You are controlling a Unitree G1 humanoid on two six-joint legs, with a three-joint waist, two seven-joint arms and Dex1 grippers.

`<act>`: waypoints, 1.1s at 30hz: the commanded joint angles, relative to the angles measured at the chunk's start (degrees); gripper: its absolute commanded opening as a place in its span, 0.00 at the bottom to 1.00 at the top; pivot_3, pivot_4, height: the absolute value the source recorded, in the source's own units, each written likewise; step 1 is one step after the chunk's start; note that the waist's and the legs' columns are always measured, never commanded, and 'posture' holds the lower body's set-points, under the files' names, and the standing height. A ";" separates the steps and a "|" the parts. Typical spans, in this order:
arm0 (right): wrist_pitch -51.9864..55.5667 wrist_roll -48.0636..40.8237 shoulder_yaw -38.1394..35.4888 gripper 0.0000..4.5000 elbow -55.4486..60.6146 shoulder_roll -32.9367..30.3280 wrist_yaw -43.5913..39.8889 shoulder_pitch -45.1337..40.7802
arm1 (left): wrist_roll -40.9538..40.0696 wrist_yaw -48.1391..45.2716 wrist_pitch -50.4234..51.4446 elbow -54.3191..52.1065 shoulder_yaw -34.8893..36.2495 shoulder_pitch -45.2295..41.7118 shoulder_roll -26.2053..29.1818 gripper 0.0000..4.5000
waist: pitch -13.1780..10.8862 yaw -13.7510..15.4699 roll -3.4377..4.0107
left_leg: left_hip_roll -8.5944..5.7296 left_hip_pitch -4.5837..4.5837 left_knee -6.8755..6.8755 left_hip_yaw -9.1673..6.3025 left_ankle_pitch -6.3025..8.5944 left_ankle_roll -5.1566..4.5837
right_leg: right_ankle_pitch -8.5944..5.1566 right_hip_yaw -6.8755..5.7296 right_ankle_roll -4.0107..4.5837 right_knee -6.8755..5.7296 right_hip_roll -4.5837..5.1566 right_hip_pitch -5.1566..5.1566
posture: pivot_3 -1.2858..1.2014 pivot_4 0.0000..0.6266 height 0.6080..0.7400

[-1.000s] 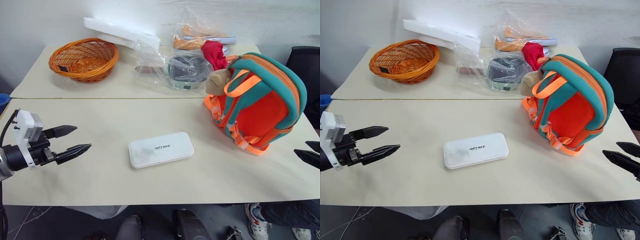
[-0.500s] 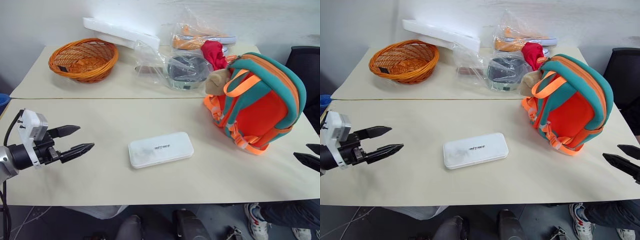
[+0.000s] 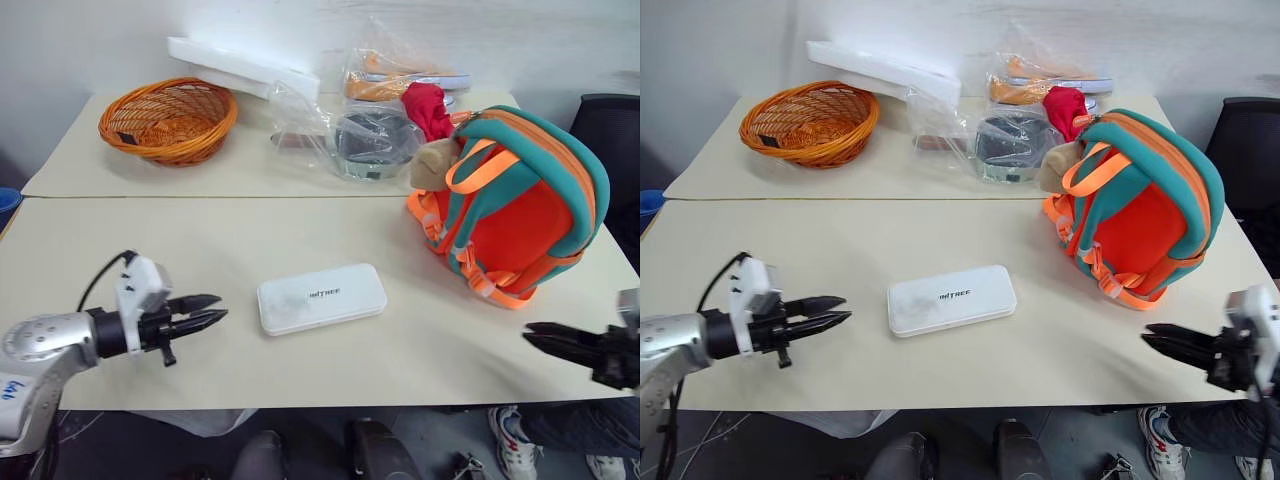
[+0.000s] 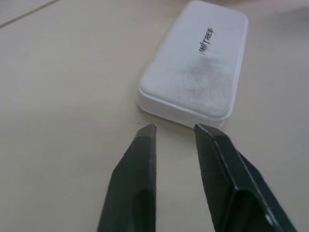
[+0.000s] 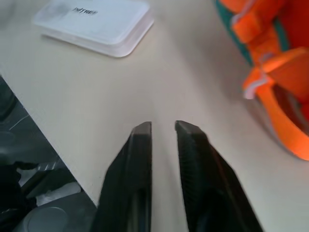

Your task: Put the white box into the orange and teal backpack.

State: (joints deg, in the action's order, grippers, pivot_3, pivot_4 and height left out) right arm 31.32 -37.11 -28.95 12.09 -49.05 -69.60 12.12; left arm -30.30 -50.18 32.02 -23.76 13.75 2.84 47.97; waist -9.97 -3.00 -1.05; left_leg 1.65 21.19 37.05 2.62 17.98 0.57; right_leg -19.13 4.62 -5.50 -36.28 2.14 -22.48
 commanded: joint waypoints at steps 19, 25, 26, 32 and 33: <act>-3.13 19.17 33.26 0.00 -5.92 16.76 22.77 -28.74 | 12.33 7.62 -2.94 11.04 -13.59 -14.64 -10.69 0.01 | 0.00 0.17 -0.06 | -0.12 0.12 0.25 -0.02 -0.14 -0.09 | 0.03 -0.05 -0.03 -0.58 0.13 -0.26 | 0.52 0.24 1.00; -1.98 19.39 32.68 0.00 -3.51 16.18 23.45 -27.13 | 15.49 10.44 -5.05 18.27 -14.17 -20.44 -14.57 0.01 | -0.01 0.25 -0.07 | -0.12 0.06 0.40 -0.04 -0.17 -0.09 | 0.03 -0.10 -0.04 -0.76 0.09 -0.20 | 0.52 0.24 1.00; -2.02 19.53 32.38 0.00 -3.49 15.93 23.56 -26.94 | 15.68 10.38 -5.00 18.81 -14.09 -20.72 -14.53 0.01 | -0.01 0.16 -0.07 | -0.12 0.06 0.41 -0.04 -0.18 -0.09 | 0.03 -0.10 -0.04 -0.78 0.09 -0.19 | 0.52 0.24 1.00; -3.95 21.65 30.65 0.00 -5.87 14.39 25.29 -26.80 | 7.53 3.35 5.59 20.10 -8.69 -17.62 -9.13 0.19 | -0.01 -0.34 -0.07 | -0.08 0.03 0.32 -0.04 -0.18 -0.07 | 0.03 -0.08 -0.03 -0.76 0.06 -0.22 | 0.52 0.24 1.00; -4.09 21.92 30.81 0.00 -5.83 14.23 25.39 -26.86 | 5.83 2.37 7.92 20.52 -7.67 -17.38 -8.37 0.27 | -0.01 -0.21 -0.07 | -0.07 0.03 0.29 -0.04 -0.18 -0.06 | 0.03 -0.09 -0.03 -0.76 0.07 -0.24 | 0.52 0.24 1.00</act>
State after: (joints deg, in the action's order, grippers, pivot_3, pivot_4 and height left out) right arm 28.27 -15.75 3.21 5.93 -33.91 -44.79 -14.75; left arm -21.43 -46.09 36.56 -3.53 3.31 -14.81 38.41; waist -9.97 -3.21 -1.12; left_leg 1.58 21.23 37.36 2.53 17.79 0.52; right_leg -19.11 4.48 -5.52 -37.04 2.22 -22.71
